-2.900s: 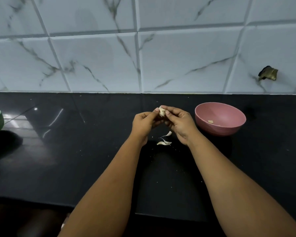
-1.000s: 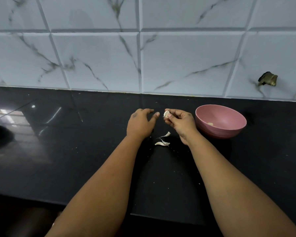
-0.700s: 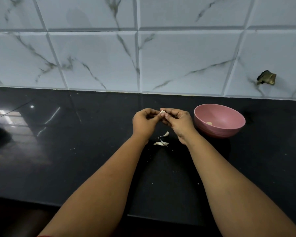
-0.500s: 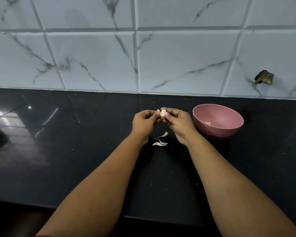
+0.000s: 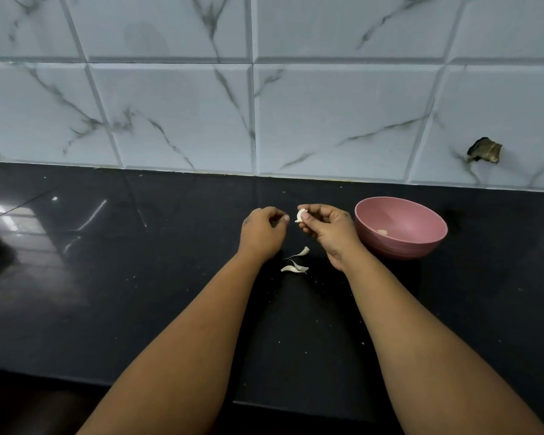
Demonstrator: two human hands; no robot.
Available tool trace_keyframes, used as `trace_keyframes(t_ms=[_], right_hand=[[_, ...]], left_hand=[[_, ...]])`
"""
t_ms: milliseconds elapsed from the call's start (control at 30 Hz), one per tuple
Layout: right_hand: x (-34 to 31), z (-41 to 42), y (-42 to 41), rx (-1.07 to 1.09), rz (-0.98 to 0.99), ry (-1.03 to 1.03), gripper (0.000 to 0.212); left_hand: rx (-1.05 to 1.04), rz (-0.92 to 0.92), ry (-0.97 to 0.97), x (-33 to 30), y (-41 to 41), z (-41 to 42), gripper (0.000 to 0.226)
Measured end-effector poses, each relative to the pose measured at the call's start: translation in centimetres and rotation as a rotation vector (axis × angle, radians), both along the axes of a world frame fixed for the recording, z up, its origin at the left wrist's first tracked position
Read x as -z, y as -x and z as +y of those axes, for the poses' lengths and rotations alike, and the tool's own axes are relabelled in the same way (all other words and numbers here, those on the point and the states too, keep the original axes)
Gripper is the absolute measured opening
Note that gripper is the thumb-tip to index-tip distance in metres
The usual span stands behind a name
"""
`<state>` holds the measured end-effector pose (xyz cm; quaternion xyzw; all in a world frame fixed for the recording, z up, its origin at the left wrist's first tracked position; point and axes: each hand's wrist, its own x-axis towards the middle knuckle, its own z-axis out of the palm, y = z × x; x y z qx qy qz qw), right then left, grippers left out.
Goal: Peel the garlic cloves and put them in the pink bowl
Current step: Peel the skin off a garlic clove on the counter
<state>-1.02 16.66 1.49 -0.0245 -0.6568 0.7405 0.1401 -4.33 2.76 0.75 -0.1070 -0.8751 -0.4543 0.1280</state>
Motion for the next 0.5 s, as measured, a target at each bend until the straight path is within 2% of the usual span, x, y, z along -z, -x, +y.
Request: trace_keyframes(t_ms=[100, 167, 333, 400, 500], right_hand=[[0.0, -0.1, -0.1, 0.063, 0.020, -0.137, 0.011], [0.1, -0.1, -0.1, 0.064, 0.032, -0.177, 0.010], [0.3, 0.0, -0.4, 0.018, -0.022, -0.126, 0.009], [0.1, -0.2, -0.4, 0.005, 0.004, -0.105, 0.008], [-0.1, -0.7, -0.5, -0.002, 0.055, -0.120, 0.014]], left_hand=[[0.098, -0.053, -0.411, -0.5, -0.5, 0.4, 0.015], [0.210, -0.143, -0.564, -0.3, -0.8, 0.8, 0.013], [0.278, -0.266, -0.623, -0.2, -0.6, 1.0, 0.008], [0.243, -0.257, -0.623, -0.5, -0.6, 0.9, 0.006], [0.128, -0.193, -0.613, -0.9, -0.9, 1.1, 0.017]])
